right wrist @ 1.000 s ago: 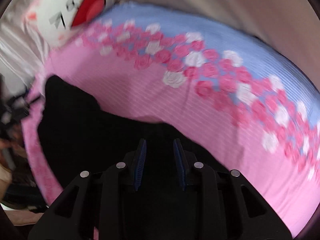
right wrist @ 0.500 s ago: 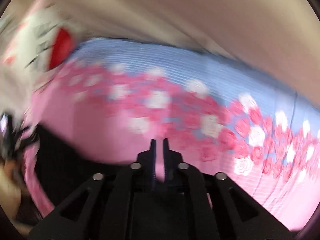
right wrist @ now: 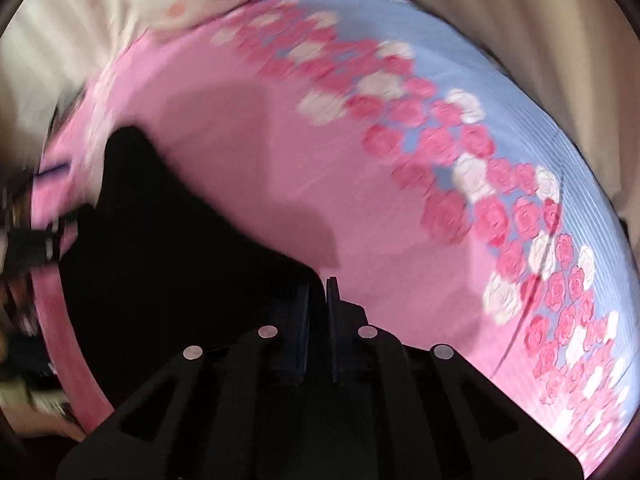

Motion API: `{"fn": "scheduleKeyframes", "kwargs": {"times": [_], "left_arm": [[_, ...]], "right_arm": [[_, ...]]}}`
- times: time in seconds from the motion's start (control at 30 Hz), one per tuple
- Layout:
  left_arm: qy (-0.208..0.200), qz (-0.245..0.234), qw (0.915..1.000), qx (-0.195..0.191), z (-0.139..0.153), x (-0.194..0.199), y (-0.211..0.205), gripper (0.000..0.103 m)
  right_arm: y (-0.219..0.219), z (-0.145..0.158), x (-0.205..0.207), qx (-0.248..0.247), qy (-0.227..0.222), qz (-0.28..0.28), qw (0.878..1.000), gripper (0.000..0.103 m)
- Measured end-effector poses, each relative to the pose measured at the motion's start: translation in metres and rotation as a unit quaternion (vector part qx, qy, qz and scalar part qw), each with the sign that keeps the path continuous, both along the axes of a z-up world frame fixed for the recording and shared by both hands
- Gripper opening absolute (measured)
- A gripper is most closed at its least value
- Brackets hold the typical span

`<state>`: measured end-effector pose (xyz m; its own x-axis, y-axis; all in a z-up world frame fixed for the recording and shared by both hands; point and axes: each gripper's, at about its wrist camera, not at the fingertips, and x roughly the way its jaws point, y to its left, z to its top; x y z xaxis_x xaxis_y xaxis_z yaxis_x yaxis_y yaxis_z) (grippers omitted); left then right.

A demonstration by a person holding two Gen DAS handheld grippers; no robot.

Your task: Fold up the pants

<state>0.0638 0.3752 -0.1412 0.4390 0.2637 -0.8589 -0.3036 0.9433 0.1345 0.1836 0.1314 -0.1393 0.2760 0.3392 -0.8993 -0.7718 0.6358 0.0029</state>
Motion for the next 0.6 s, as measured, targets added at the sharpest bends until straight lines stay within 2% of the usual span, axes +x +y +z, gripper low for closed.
{"fn": "scheduleKeyframes", "kwargs": {"times": [0.1,0.17,0.2,0.23,0.27,0.37,0.4,0.43,0.5,0.6], "left_arm": [[-0.021,0.031,0.9992,-0.016,0.012,-0.02,0.012,0.082],[-0.022,0.036,0.999,-0.017,0.017,-0.033,0.014,0.082],[-0.021,0.037,0.9989,-0.018,0.019,-0.043,0.012,0.082],[-0.019,0.036,0.9989,-0.022,0.019,-0.051,0.009,0.082],[-0.015,0.036,0.9988,-0.03,0.018,-0.06,0.004,0.082],[-0.003,0.029,0.9978,-0.059,0.01,-0.07,-0.011,0.082],[0.007,0.025,0.9975,-0.066,0.003,-0.071,-0.019,0.082],[0.013,0.022,0.9974,-0.068,-0.001,-0.071,-0.023,0.082],[0.017,0.018,0.9982,-0.055,-0.004,-0.07,-0.033,0.082],[-0.004,0.002,0.999,-0.045,0.004,-0.065,-0.041,0.082]], "right_arm": [[0.025,0.024,-0.024,0.029,-0.008,0.051,0.998,0.015],[0.054,0.043,-0.046,0.052,-0.028,0.095,0.994,0.031],[0.074,0.05,-0.053,0.06,-0.038,0.114,0.991,0.048],[0.091,0.053,-0.059,0.063,-0.045,0.131,0.988,0.056],[0.104,0.052,-0.063,0.06,-0.051,0.143,0.987,0.057],[0.144,0.025,-0.06,0.001,-0.057,0.16,0.986,0.056],[0.151,0.014,-0.057,-0.016,-0.037,0.165,0.985,0.037],[0.155,0.006,-0.053,-0.025,-0.022,0.166,0.986,0.023],[0.158,0.012,-0.036,-0.018,-0.011,0.147,0.989,0.014],[0.159,0.031,0.002,0.029,0.009,0.082,0.996,0.012]]}}
